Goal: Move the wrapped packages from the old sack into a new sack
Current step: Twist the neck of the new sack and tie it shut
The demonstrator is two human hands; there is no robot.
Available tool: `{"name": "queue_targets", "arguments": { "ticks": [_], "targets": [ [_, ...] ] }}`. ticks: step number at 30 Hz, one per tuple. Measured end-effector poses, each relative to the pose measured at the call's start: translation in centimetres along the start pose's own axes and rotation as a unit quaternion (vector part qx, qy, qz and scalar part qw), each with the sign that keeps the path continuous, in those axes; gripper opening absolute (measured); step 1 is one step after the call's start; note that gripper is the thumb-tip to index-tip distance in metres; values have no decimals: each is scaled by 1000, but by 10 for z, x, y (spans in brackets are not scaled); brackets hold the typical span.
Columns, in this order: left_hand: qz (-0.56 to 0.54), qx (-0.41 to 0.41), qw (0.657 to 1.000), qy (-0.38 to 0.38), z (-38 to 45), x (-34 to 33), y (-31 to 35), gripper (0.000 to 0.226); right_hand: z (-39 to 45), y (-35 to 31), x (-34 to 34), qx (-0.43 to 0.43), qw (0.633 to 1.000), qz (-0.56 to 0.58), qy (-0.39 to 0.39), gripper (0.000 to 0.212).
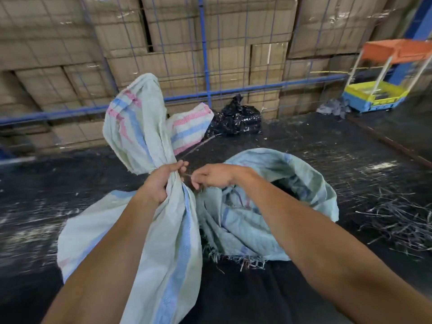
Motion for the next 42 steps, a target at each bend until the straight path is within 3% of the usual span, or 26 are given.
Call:
{"name": "queue_targets", "arguments": {
  "ticks": [6, 9, 11, 14, 21, 25, 28, 30, 31, 32, 33, 34, 36, 38, 41, 42],
  "targets": [
    [-3, -52, 998, 39, 5, 74, 41, 19, 16, 13, -23, -108, 990, 88, 12, 31],
    [16, -55, 998, 12, 5, 91, 50, 20, 21, -3, -40, -124, 987, 97, -16, 31],
    [34, -55, 998, -17, 4, 91, 54, 19, 24, -32, -39, -106, 983, 148, 29, 43],
    [50, -58, 996, -51, -1, 86, 60, 18, 36, -67, -31, -46, 932, 349, 91, 38],
    [80, -76, 992, -63, -6, 89, 79, 12, 37, -80, -40, -9, 895, 438, 83, 12],
    [110, -94, 987, -63, -8, 89, 86, 13, 28, -70, -26, -21, 840, 531, 110, 15],
    [126, -92, 986, -65, -12, 86, 88, 13, 19, -54, -21, -30, 824, 555, 112, 18],
    [130, -89, 985, -64, -13, 84, 89, 13, 19, -29, -21, -75, 847, 512, 123, 18],
    [132, -87, 985, -65, -14, 83, 89, 13, 18, -12, -22, -136, 887, 417, 145, 20],
    [135, -84, 985, -66, -15, 82, 89, 13, 13, 9, -20, -224, 929, 237, 177, 23],
    [138, -82, 985, -65, -16, 81, 89, 13, 4, 28, -15, -303, 929, 31, 209, 25],
    [144, -81, 984, -62, -18, 81, 89, 13, -6, 43, -6, -355, 892, -122, 253, 27],
    [165, -76, 981, -73, -22, 76, 91, 14, -18, 48, 6, -381, 852, -197, 301, 32],
    [185, -40, 974, -128, -28, 59, 86, 15, -8, 40, 19, -358, 870, -145, 307, 25],
    [204, 17, 954, -217, -37, 20, 70, 19, 19, -6, 14, -256, 921, 130, 262, 14],
    [219, 23, 944, -246, -41, 7, 66, 21, 24, -23, 9, -213, 910, 265, 237, 16]
  ]
}}
Point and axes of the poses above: each hand's wrist, its own z-axis towards the middle knuckle, its own x-axis out of the back of the hand, y = z × x, the point moved 8 cm from there along z, towards the middle knuckle, and after that the axes turned 12 degrees about -x, right-handed, at the moved point
